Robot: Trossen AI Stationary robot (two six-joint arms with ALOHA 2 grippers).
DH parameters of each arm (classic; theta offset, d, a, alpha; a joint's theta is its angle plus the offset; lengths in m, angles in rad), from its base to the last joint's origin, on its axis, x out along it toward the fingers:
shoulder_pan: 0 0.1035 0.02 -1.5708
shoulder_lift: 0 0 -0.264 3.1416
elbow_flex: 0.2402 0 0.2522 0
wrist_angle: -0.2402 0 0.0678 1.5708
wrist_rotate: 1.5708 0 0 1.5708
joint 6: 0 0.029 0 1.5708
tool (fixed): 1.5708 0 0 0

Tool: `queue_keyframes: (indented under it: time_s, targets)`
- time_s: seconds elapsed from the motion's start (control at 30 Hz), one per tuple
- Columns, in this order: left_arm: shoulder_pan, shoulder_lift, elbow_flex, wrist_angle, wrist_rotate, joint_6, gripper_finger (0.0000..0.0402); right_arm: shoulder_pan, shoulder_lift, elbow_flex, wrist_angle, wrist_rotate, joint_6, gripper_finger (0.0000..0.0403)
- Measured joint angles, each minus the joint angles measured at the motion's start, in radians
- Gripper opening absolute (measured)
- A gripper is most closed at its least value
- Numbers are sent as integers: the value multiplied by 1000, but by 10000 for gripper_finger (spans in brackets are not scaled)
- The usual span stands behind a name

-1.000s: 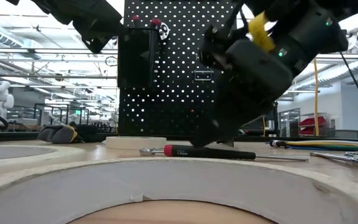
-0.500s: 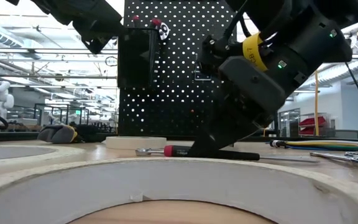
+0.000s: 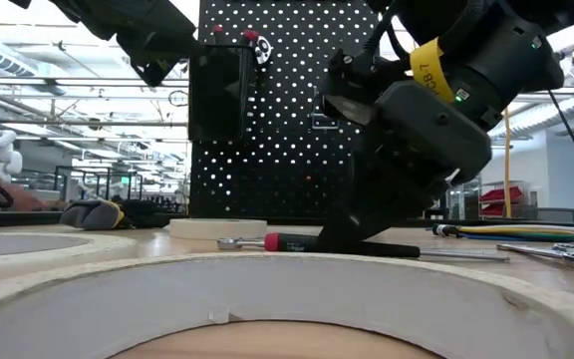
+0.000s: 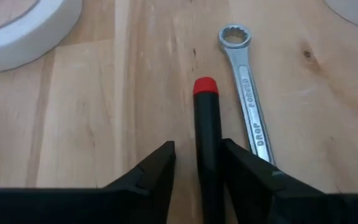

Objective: Hang tools onto peg board
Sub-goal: Put the black nut driver into the black bin on the peg board

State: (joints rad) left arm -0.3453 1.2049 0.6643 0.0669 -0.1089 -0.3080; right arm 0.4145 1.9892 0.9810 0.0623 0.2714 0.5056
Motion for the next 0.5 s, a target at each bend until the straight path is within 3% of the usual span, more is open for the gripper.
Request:
queue_keyframes:
  time_s: [0.13,0.33,0.5]
  targets:
    - [0,0,0,0,0,0,104,0,0,0,-10,-1,-17,117]
    - [0,0,0,1,0,0,104,0,-1,-2,-15,11,-53,39]
    - [0,0,0,34,0,-1,104,2,-1,-7,13,43,-8,36]
